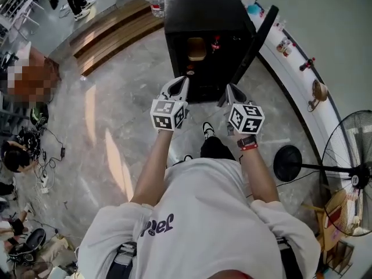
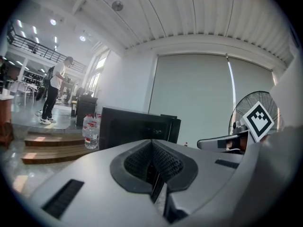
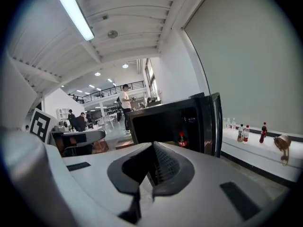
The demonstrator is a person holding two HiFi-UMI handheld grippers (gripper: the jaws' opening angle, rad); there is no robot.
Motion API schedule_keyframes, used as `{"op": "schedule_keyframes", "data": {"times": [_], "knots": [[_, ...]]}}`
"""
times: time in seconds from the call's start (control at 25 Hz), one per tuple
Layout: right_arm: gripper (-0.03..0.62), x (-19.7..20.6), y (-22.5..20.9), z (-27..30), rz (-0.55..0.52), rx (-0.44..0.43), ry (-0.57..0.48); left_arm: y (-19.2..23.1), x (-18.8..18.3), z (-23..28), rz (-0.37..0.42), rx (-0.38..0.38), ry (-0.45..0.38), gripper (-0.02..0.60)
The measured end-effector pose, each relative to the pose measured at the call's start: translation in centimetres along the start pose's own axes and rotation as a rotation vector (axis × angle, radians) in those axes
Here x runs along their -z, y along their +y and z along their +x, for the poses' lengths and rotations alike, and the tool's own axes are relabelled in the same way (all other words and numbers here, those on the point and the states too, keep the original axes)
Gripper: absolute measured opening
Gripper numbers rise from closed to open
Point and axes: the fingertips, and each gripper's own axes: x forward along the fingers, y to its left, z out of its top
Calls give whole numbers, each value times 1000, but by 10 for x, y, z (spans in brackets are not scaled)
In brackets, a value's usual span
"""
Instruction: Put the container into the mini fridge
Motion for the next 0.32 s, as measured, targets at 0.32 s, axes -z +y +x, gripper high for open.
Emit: {"op": "schedule_keyframes", "data": {"times": [0.32], "knots": [[14, 40, -29, 95, 0, -10, 108, 68, 74, 30, -72, -24, 201, 20]]}}
